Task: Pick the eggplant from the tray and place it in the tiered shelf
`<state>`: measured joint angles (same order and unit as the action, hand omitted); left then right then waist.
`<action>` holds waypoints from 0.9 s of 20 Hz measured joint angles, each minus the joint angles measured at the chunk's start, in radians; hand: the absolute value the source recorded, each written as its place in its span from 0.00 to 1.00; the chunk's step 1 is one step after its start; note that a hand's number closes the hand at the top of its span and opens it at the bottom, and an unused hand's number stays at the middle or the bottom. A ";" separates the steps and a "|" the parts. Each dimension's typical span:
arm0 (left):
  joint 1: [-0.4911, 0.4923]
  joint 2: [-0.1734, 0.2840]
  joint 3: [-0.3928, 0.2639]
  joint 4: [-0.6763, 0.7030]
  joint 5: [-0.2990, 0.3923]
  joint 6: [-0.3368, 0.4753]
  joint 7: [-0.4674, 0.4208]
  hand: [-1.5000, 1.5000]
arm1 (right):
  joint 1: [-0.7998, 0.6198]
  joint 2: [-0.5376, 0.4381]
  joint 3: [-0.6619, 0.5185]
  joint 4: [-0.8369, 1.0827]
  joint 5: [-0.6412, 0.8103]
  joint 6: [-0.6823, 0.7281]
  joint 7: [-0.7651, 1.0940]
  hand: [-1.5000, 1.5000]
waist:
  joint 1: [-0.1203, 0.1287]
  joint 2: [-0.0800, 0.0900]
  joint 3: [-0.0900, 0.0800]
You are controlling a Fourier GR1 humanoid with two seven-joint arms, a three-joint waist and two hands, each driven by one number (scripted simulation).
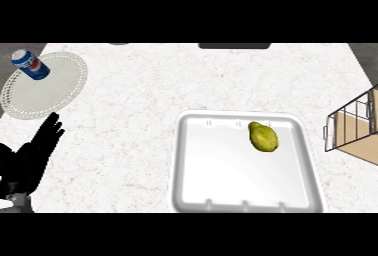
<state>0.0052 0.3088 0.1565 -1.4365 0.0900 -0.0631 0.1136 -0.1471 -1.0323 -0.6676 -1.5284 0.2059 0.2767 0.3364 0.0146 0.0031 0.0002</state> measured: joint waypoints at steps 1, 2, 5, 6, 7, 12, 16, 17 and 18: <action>-0.006 0.002 0.001 -0.002 0.000 -0.002 0.007 0.50 | -0.012 0.012 0.015 0.015 0.015 -0.019 0.008 0.00 | -0.001 0.000 0.000; -0.003 -0.003 0.001 0.001 -0.002 -0.002 0.004 0.50 | -0.017 0.021 0.019 0.037 0.029 -0.032 -0.001 0.00 | -0.002 -0.001 0.000; -0.009 0.001 0.013 0.016 -0.002 -0.013 -0.003 0.50 | -0.044 0.008 0.067 0.117 0.079 -0.042 -0.057 0.00 | -0.003 0.000 0.000; -0.006 0.004 0.019 0.004 0.003 -0.015 0.008 0.50 | -0.037 0.017 0.077 0.125 0.098 -0.053 -0.079 0.00 | -0.004 -0.001 0.000; 0.003 0.004 0.021 0.002 0.001 -0.019 0.002 0.50 | -0.046 0.008 0.078 0.167 0.110 -0.057 -0.114 0.00 | -0.004 -0.001 0.000; -0.003 -0.002 0.031 0.020 -0.007 -0.028 -0.011 0.50 | -0.123 0.020 0.093 0.235 0.106 -0.065 -0.154 0.00 | -0.007 -0.002 0.000; -0.002 -0.006 0.034 0.019 -0.010 -0.033 -0.007 0.50 | -0.158 0.032 0.054 0.289 0.054 -0.051 -0.177 0.00 | -0.009 -0.003 0.000; -0.007 -0.006 0.035 0.018 -0.012 -0.030 -0.004 0.50 | -0.170 0.034 0.040 0.313 0.034 -0.045 -0.183 0.00 | -0.009 -0.002 0.000; -0.003 -0.010 0.033 0.019 -0.018 -0.025 -0.008 0.50 | -0.178 0.040 0.028 0.313 0.009 -0.030 -0.170 0.00 | -0.011 -0.003 0.000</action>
<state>0.0019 0.2989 0.1898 -1.4172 0.0716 -0.0880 0.1051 -0.3246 -0.9928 -0.6401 -1.2153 0.2148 0.2468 0.1667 0.0039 0.0000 0.0002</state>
